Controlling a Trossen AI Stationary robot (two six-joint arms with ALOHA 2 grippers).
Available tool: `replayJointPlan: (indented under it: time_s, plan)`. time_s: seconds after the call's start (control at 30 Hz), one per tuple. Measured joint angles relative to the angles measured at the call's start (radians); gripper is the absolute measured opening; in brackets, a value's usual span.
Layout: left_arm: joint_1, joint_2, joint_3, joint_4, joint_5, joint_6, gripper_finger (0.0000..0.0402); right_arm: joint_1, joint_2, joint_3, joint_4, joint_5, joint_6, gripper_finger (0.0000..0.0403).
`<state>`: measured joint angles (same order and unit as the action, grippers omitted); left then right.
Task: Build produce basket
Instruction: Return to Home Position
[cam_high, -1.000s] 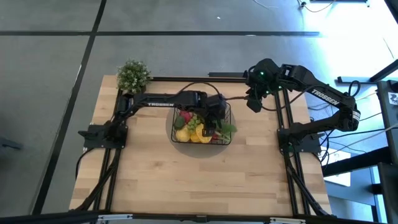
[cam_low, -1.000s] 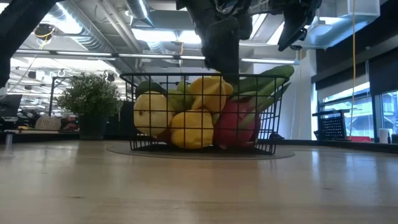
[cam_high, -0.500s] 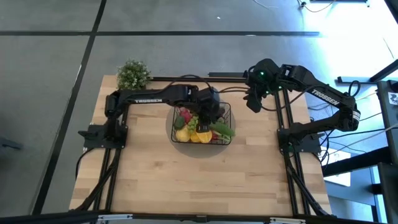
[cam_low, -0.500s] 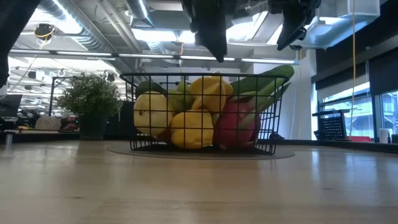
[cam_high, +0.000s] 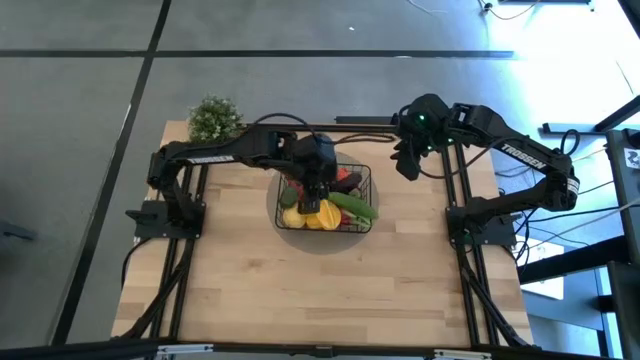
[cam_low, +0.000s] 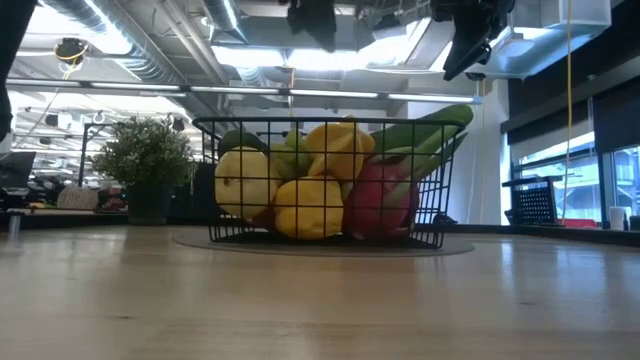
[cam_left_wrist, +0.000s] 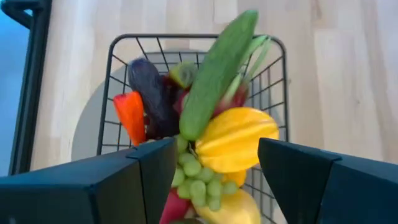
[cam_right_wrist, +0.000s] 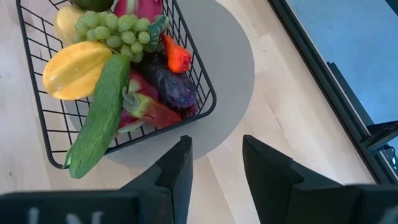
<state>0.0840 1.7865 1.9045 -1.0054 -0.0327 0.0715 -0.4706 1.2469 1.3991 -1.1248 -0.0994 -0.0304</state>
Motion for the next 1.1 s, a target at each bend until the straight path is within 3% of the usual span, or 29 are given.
replayJointPlan:
  time_s: [0.6, 0.77, 0.97, 1.1]
  plan:
    - [0.003, -0.227, 0.001, -0.092, 0.016, -0.017, 0.0213, 0.0, 0.001, 0.0, 0.046, 0.0, 0.005, 0.0131]
    - [0.017, -0.291, 0.0, -0.161, 0.012, -0.026, 0.0213, 0.003, -0.009, 0.0, 0.046, -0.093, -0.016, 0.0131]
    - [0.029, -0.402, -0.016, -0.197, 0.007, -0.043, 0.0213, 0.005, -0.112, 0.0, 0.058, -0.112, -0.027, 0.0131]
    - [0.029, -0.516, -0.115, -0.192, -0.023, -0.093, 0.0213, 0.005, -0.236, 0.0, 0.067, -0.107, -0.018, 0.0131]
